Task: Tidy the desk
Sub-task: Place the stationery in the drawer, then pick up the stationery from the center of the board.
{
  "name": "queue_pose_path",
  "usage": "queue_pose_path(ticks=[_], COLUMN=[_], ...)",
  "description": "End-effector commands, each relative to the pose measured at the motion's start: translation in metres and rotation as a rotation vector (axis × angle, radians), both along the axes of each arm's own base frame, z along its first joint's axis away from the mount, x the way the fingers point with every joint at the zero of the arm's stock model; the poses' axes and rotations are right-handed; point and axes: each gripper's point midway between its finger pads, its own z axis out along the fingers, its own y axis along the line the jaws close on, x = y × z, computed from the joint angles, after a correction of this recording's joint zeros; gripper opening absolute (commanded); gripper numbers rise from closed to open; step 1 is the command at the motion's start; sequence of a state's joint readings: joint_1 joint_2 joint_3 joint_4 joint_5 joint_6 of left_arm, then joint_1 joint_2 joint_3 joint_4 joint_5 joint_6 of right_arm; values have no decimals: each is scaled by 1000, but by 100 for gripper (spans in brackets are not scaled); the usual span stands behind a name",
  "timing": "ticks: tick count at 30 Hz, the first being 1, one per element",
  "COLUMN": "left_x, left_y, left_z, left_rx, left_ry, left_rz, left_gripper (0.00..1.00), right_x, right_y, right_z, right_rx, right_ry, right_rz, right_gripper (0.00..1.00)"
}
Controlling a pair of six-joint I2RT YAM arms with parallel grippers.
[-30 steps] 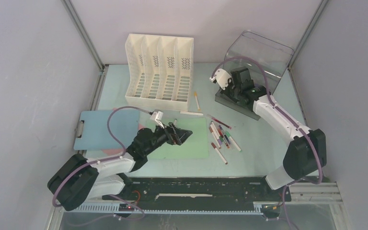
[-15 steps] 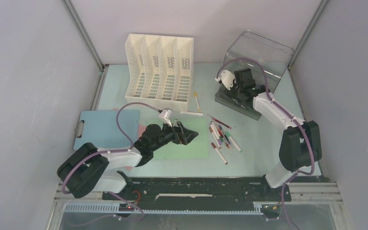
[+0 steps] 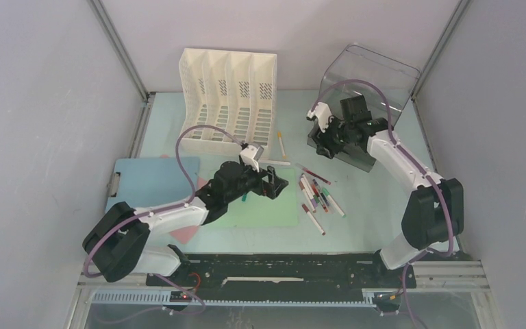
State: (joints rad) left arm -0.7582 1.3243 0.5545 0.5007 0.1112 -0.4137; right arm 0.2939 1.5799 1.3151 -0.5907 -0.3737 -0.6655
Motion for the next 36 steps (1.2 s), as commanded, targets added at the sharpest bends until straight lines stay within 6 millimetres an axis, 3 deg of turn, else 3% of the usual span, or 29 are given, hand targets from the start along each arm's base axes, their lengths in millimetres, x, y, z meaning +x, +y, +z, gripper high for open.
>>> queue_pose_path(ticks=[1, 4, 9, 14, 26, 36], left_x=[23, 34, 41, 48, 39, 40], left_y=[21, 39, 66, 100, 105, 102], left_z=[3, 14, 49, 44, 45, 43], left_rx=[185, 234, 297, 366, 319, 329], left_ry=[-140, -194, -332, -404, -439, -436], left_rz=[81, 169, 263, 410, 401, 394], left_gripper=[100, 100, 100, 100, 100, 100], right_x=[-19, -17, -16, -13, -5, 1], right_y=[29, 30, 34, 36, 33, 33], right_z=[2, -13, -28, -47, -89, -109], right_rx=[138, 111, 71, 22, -127, -197], right_ry=[143, 197, 222, 244, 260, 256], right_rz=[99, 88, 78, 61, 9, -34], right_gripper=[58, 57, 57, 55, 51, 44])
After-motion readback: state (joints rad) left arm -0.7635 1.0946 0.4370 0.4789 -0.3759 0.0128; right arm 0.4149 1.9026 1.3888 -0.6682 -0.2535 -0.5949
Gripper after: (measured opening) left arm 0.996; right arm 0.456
